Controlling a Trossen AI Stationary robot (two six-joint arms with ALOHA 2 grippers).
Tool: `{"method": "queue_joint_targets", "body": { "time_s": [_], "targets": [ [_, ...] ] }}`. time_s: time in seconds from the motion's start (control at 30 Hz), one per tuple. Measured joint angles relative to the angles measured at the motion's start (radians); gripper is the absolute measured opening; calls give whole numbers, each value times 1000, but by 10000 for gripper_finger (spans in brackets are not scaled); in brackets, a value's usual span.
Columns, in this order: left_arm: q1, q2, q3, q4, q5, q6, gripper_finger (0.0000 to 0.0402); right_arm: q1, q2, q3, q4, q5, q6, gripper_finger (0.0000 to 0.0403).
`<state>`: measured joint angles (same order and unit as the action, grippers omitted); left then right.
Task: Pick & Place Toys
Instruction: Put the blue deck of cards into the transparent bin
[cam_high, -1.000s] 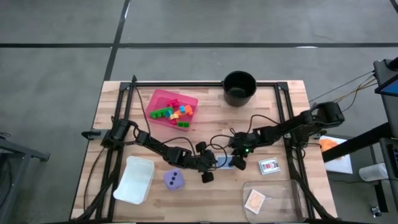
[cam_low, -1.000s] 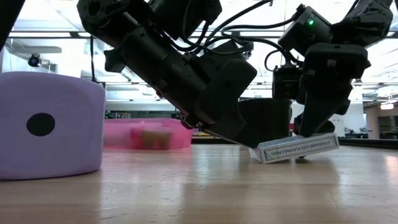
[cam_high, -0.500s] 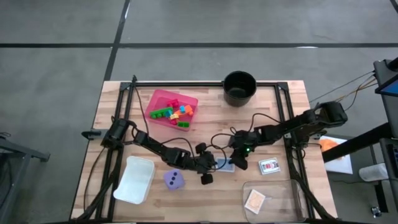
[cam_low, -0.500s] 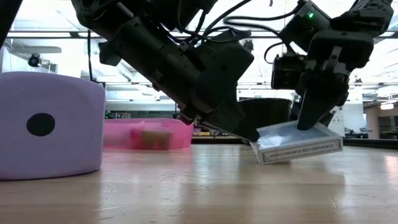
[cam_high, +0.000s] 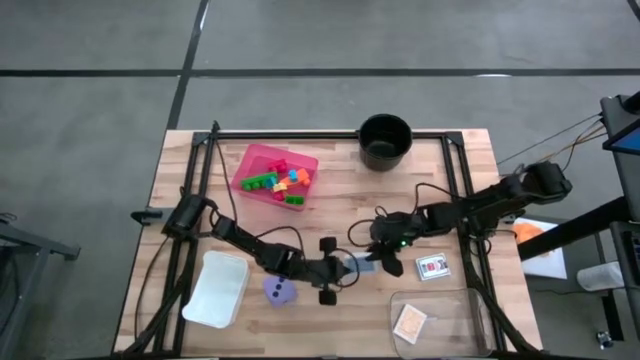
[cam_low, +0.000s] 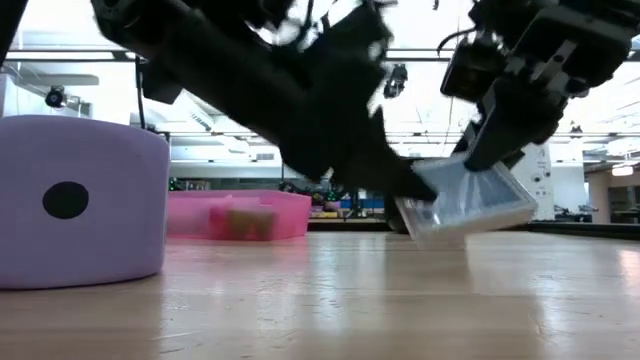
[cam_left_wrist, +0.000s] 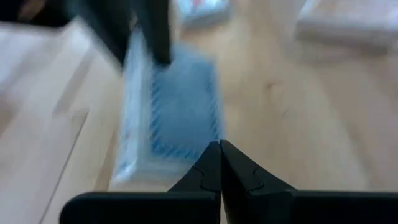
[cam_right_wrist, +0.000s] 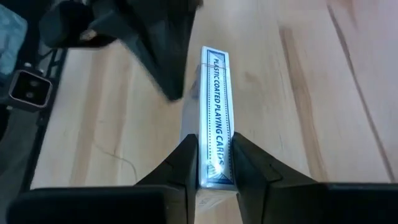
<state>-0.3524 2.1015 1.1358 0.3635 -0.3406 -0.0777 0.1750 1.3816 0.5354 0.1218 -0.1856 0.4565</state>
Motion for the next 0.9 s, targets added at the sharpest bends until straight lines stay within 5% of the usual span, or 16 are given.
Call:
{"method": "queue_joint_targets", "body": {
  "time_s": [0.57,0.9],
  "targets": [
    [-18,-237,-421,775,57,82,0,189,-19,-45,137,212,-155,70],
    [-18,-292,-522,818,49,57,0,331,-138,-47,171,215,-207,70]
  ]
}}
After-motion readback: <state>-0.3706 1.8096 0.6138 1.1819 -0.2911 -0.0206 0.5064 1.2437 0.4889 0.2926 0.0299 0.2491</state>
